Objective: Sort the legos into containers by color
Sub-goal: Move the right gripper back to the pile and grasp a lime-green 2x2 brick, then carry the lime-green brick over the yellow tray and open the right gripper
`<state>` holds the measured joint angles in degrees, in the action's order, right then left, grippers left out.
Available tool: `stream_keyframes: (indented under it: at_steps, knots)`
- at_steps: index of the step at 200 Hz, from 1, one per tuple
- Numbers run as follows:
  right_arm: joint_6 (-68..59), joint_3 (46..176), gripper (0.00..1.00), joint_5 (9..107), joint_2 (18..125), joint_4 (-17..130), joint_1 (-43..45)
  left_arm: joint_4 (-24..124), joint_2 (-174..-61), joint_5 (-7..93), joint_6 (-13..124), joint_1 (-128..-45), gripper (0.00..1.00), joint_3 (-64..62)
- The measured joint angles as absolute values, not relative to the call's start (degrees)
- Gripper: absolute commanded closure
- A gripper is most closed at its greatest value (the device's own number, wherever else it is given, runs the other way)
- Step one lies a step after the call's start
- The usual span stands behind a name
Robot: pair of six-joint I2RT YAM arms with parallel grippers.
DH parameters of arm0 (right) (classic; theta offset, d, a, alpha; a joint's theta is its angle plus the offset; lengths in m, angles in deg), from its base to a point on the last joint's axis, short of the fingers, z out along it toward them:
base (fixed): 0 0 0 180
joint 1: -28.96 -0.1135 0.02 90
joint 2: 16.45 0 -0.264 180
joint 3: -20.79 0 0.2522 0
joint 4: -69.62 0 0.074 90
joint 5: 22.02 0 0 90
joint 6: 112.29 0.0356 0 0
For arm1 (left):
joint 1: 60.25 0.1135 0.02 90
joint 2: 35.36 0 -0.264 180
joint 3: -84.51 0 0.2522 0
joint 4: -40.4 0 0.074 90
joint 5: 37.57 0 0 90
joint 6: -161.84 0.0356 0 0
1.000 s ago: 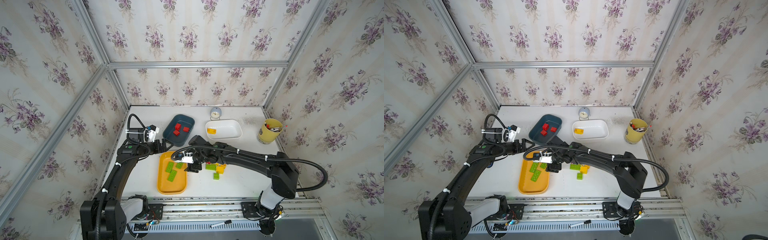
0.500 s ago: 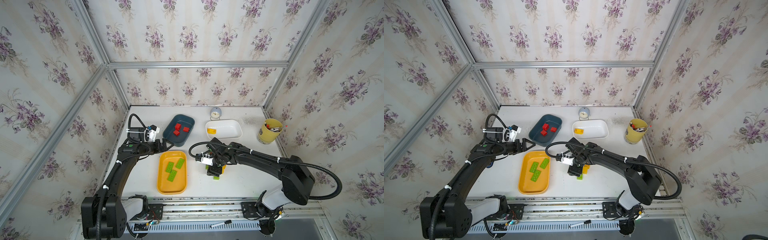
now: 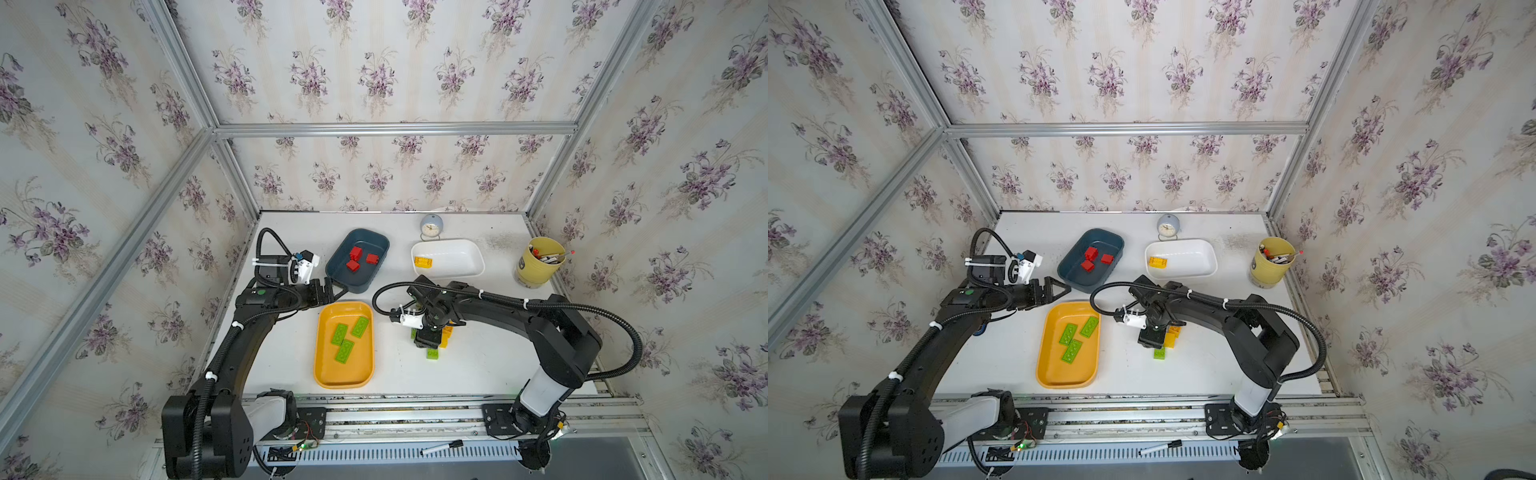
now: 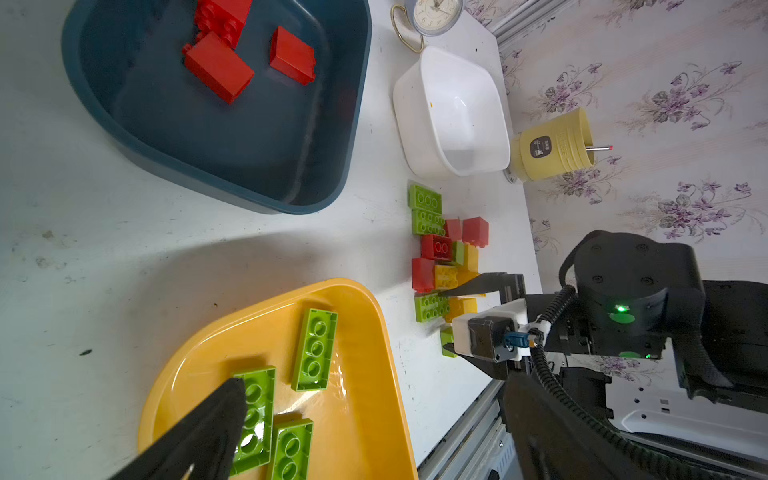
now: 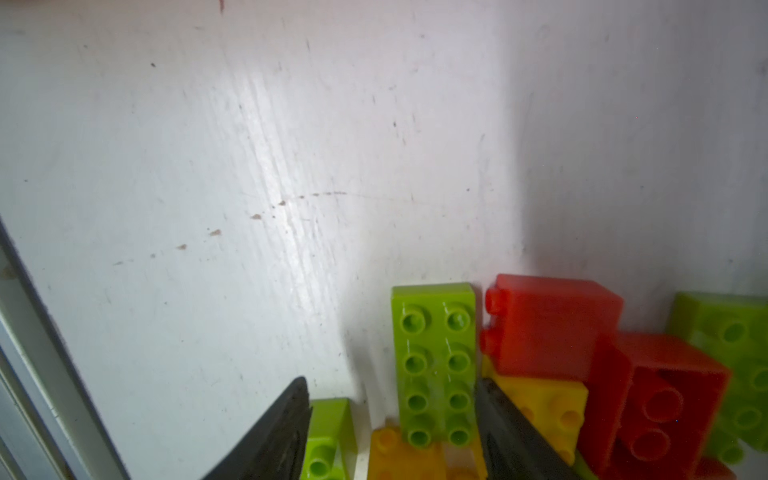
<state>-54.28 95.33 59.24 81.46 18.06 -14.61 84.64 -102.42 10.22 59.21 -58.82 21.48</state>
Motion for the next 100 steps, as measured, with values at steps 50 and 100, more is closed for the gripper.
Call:
stream_keyframes:
  at_steps: [50,100]
  knots:
    - [-54.74,95.65,0.35,60.03,83.54,18.28,-14.37,84.64,-102.62,10.17,59.21,-58.82,0.01,21.54]
    - [-54.91,96.0,0.53,60.99,84.91,18.11,-14.33,84.64,-102.95,10.13,59.23,-58.82,0.01,21.56]
